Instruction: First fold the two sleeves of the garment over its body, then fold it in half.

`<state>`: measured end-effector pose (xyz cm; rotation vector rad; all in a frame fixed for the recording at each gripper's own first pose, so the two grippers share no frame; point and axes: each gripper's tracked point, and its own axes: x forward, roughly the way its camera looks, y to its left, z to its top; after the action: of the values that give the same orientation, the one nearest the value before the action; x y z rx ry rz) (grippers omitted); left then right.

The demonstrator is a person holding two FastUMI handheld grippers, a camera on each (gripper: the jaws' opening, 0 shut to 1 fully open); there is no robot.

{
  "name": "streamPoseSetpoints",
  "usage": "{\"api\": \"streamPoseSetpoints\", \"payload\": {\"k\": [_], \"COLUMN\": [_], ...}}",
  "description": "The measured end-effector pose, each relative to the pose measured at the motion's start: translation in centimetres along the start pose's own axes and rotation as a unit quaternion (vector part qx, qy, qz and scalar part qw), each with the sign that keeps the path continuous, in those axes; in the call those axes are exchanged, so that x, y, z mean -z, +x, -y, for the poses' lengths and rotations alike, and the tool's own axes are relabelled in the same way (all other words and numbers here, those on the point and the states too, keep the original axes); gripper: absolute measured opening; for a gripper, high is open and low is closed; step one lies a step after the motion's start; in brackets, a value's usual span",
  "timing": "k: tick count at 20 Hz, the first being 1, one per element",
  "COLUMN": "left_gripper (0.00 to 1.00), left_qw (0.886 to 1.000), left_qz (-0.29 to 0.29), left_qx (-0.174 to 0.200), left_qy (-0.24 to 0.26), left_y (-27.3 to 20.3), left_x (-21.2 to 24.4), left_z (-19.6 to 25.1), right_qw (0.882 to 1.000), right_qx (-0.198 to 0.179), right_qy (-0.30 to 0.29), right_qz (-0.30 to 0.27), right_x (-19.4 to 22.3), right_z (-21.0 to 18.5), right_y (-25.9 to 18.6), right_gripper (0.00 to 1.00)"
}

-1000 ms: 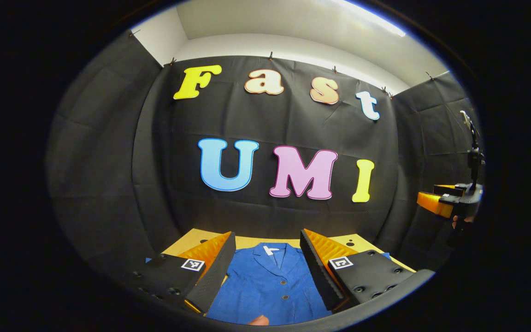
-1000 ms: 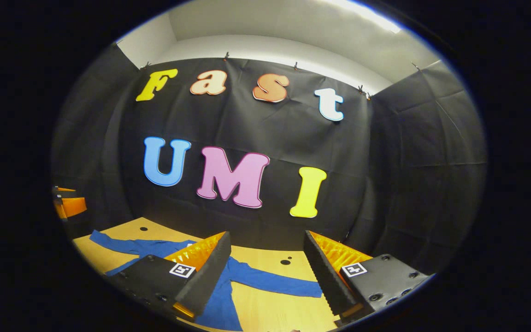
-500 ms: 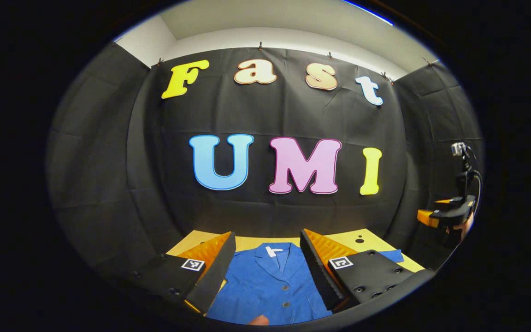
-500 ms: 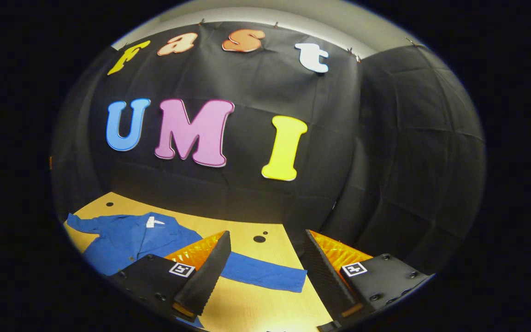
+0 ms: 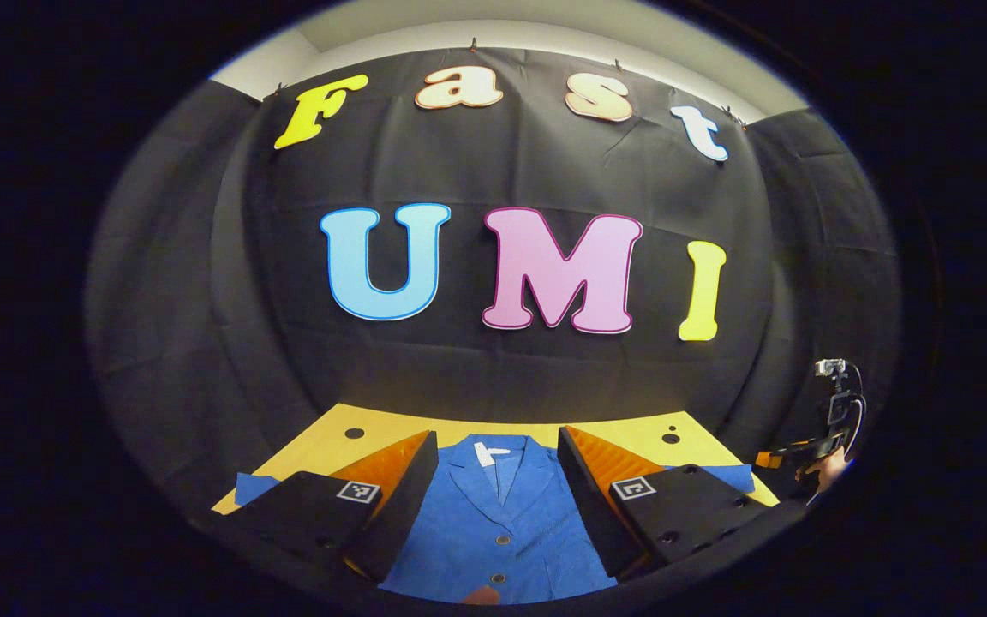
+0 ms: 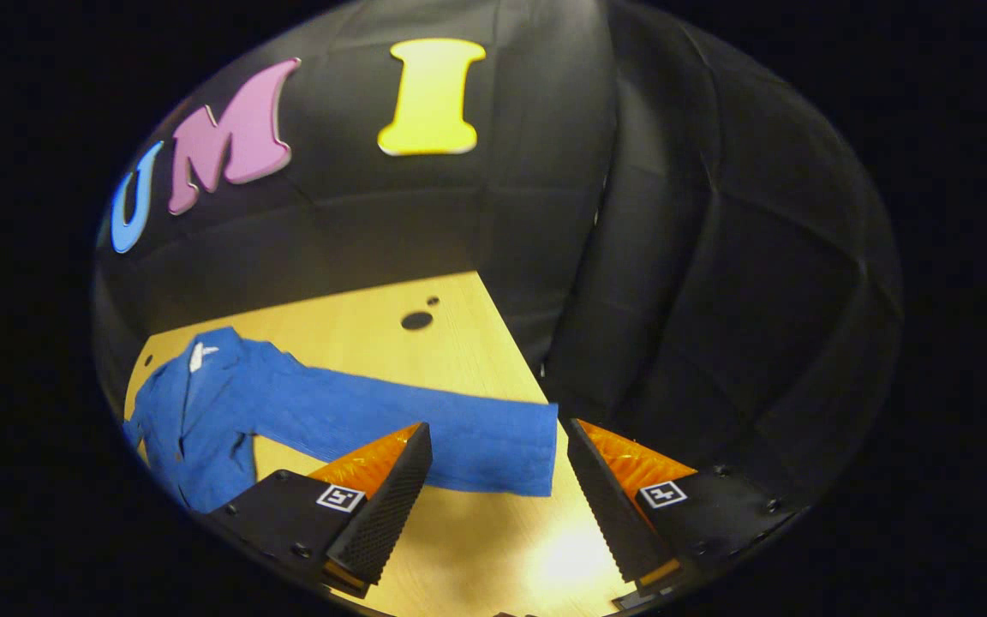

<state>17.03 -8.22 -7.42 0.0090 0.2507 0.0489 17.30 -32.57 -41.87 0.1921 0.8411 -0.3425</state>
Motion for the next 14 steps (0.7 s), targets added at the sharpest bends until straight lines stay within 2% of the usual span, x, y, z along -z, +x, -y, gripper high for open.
{"api": "streamPoseSetpoints", "payload": {"k": [1, 3, 5, 8, 9, 10, 12, 14], "left_gripper": [0.81, 0.81, 0.81, 0.80, 0.80, 0.80, 0.81, 0.81], "left_qw": [1.000, 1.000, 1.000, 0.999, 0.999, 0.999, 0.999, 0.999], "left_qz": [-0.004, -0.013, -0.020, -0.031, -0.037, -0.042, -0.042, -0.043], "left_qx": [-0.002, -0.006, -0.007, -0.007, -0.010, -0.011, -0.009, -0.011], "left_qy": [0.003, 0.009, 0.015, 0.025, 0.028, 0.027, 0.019, 0.017], "left_y": [0.5, 1.4, 2.0, 2.9, 3.3, 3.4, 3.4, 3.3], "left_x": [0.0, 0.2, 0.6, 1.6, 1.9, 2.3, 2.3, 2.5], "left_z": [0.4, 1.1, 1.8, 2.7, 2.8, 3.0, 3.5, 3.6], "right_qw": [0.999, 0.996, 0.992, 0.989, 0.983, 0.987, 0.983, 0.983], "right_qx": [0.006, 0.012, 0.007, 0.016, 0.004, 0.007, 0.012, 0.015], "right_qy": [0.004, 0.017, 0.029, 0.016, 0.014, 0.029, 0.041, 0.038], "right_qz": [-0.038, -0.089, -0.120, -0.146, -0.181, -0.158, -0.180, -0.177], "right_x": [1.6, 3.6, 4.6, 6.2, 7.7, 6.2, 7.1, 7.4], "right_z": [0.4, 0.6, 0.8, 1.1, 0.9, 0.9, 1.1, 1.1], "right_y": [1.7, 4.1, 5.5, 7.1, 6.7, 6.9, 6.8, 6.9], "right_gripper": [1.00, 1.00, 1.00, 1.00, 1.00, 1.00, 0.89, 0.92]}}
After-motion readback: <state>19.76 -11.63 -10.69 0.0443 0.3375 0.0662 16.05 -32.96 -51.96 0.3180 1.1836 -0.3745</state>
